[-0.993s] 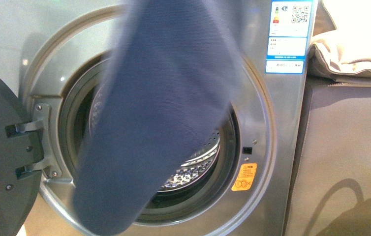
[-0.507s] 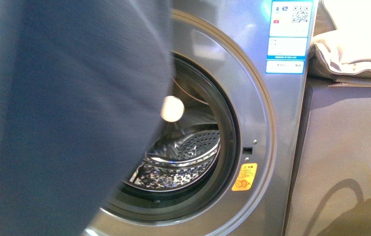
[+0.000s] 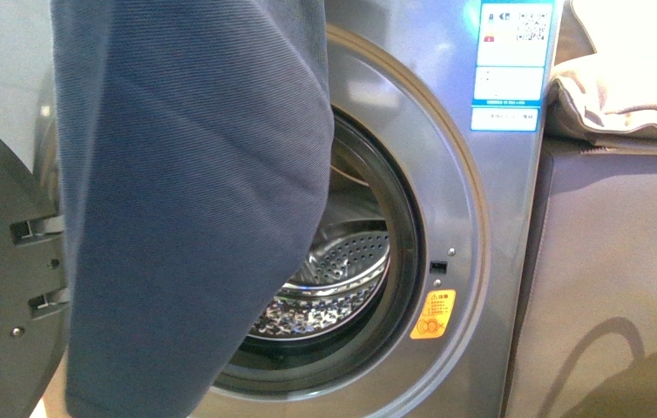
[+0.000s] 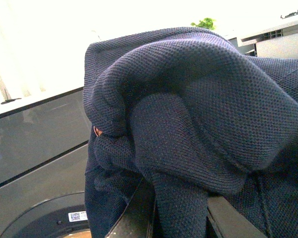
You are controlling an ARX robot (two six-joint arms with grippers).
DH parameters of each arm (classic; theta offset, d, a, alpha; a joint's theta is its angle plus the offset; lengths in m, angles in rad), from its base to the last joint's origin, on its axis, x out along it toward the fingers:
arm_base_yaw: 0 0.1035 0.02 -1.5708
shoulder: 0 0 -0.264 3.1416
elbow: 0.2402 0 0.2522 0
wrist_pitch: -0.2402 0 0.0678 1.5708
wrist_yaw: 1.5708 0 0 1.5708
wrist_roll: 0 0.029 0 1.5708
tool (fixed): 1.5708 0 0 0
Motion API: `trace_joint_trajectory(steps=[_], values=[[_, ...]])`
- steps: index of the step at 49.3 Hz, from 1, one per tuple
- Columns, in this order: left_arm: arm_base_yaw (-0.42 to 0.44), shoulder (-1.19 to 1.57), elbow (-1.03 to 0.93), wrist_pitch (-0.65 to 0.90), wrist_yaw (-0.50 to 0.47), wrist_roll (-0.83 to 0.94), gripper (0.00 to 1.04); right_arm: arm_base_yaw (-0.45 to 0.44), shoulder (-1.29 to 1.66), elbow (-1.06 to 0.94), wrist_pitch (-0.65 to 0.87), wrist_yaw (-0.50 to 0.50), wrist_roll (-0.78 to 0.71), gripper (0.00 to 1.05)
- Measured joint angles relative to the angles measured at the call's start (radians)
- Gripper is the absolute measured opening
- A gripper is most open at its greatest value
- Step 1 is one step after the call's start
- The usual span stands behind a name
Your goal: Put clothes into washing machine
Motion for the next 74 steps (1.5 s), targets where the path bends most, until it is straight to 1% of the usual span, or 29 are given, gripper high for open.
trace_joint_trajectory(steps=[6, 8, 12, 13, 15, 18, 20, 23, 31, 36, 41, 44, 47, 56, 59, 61, 68, 72, 74], values=[[0.0, 0.0, 0.0, 0.0, 0.0, 0.0, 0.98, 0.0, 0.0, 0.0, 0.0, 0.0, 0.0, 0.13], [0.006, 0.0, -0.001, 0.012, 0.018, -0.026, 0.98, 0.0, 0.0, 0.0, 0.0, 0.0, 0.0, 0.13], [0.045, 0.042, 0.0, 0.138, 0.101, -0.138, 0.98, 0.0, 0.0, 0.0, 0.0, 0.0, 0.0, 0.13], [0.064, 0.074, 0.002, 0.187, 0.124, -0.183, 0.98, 0.0, 0.0, 0.0, 0.0, 0.0, 0.0, 0.13], [0.089, 0.146, 0.013, 0.261, 0.155, -0.22, 0.98, 0.0, 0.0, 0.0, 0.0, 0.0, 0.0, 0.13], [0.109, 0.261, 0.047, 0.357, 0.177, -0.238, 0.98, 0.0, 0.0, 0.0, 0.0, 0.0, 0.0, 0.13], [0.117, 0.351, 0.095, 0.421, 0.213, -0.241, 0.98, 0.0, 0.0, 0.0, 0.0, 0.0, 0.0, 0.13], [0.121, 0.418, 0.145, 0.46, 0.234, -0.239, 0.98, 0.0, 0.0, 0.0, 0.0, 0.0, 0.0, 0.13], [0.117, 0.56, 0.298, 0.533, 0.296, -0.229, 0.98, 0.0, 0.0, 0.0, 0.0, 0.0, 0.0, 0.13], [0.114, 0.644, 0.394, 0.571, 0.365, -0.229, 0.98, 0.0, 0.0, 0.0, 0.0, 0.0, 0.0, 0.13], [0.107, 0.72, 0.466, 0.606, 0.415, -0.235, 0.98, 0.0, 0.0, 0.0, 0.0, 0.0, 0.0, 0.13], [0.103, 0.773, 0.507, 0.631, 0.43, -0.248, 0.98, 0.0, 0.0, 0.0, 0.0, 0.0, 0.0, 0.13], [0.091, 0.859, 0.569, 0.673, 0.477, -0.295, 0.98, 0.0, 0.0, 0.0, 0.0, 0.0, 0.0, 0.13], [0.038, 0.998, 0.656, 0.743, 0.526, -0.344, 0.98, 0.0, 0.0, 0.0, 0.0, 0.0, 0.0, 0.13], [0.02, 1.04, 0.676, 0.781, 0.574, -0.369, 0.98, 0.0, 0.0, 0.0, 0.0, 0.0, 0.0, 0.13], [0.009, 1.068, 0.693, 0.829, 0.622, -0.385, 0.98, 0.0, 0.0, 0.0, 0.0, 0.0, 0.0, 0.13], [0.0, 1.133, 0.734, 0.969, 0.74, -0.457, 0.98, 0.0, 0.0, 0.0, 0.0, 0.0, 0.0, 0.13], [0.005, 1.179, 0.747, 1.094, 0.82, -0.54, 0.98, 0.0, 0.0, 0.0, 0.0, 0.0, 0.0, 0.13], [0.01, 1.199, 0.755, 1.143, 0.841, -0.569, 0.98, 0.0, 0.0, 0.0, 0.0, 0.0, 0.0, 0.13]])
